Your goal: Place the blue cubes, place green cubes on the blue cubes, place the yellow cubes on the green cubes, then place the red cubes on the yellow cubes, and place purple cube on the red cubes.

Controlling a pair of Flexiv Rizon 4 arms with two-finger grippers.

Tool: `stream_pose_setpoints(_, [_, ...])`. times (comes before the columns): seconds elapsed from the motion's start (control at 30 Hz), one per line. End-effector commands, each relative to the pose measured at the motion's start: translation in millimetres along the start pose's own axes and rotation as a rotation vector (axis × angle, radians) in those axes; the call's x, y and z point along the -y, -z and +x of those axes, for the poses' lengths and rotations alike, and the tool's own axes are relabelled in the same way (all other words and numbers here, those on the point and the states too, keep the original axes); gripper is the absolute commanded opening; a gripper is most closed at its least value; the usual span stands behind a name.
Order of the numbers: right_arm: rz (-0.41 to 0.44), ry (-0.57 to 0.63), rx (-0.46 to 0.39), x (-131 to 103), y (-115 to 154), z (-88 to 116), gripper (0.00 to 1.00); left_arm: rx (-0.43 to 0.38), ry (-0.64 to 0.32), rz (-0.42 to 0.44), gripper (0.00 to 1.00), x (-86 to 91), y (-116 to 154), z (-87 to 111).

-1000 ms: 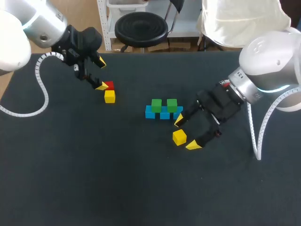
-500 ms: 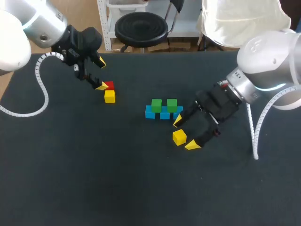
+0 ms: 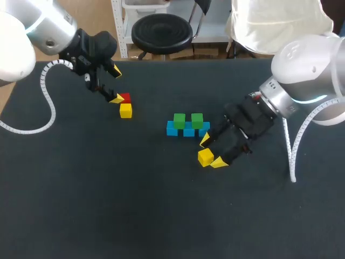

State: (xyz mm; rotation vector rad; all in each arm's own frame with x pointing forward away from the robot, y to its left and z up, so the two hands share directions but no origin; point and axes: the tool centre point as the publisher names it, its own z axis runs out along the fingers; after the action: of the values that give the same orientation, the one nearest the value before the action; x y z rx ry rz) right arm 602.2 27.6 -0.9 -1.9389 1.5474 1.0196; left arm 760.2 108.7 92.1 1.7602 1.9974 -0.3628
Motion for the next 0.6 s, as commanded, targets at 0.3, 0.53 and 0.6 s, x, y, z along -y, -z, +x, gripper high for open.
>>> stream_pose_setpoints(0.3, [-0.006,0.0,0.003,4.9,-1.6,1.3,0.49,0.004,-0.003,0.0,1.0,0.3,0.1,1.3])
stream_pose_setpoints(0.53, [-0.006,-0.005,0.003,3.5,-3.4,0.6,0.0,0.004,-0.003,0.0,1.0,0.3,0.1,1.3])
stream_pose_setpoints(0.6, [-0.007,-0.003,0.0,2.3,-3.2,-1.1,0.0,0.004,-0.003,0.0,1.0,0.3,0.1,1.3])
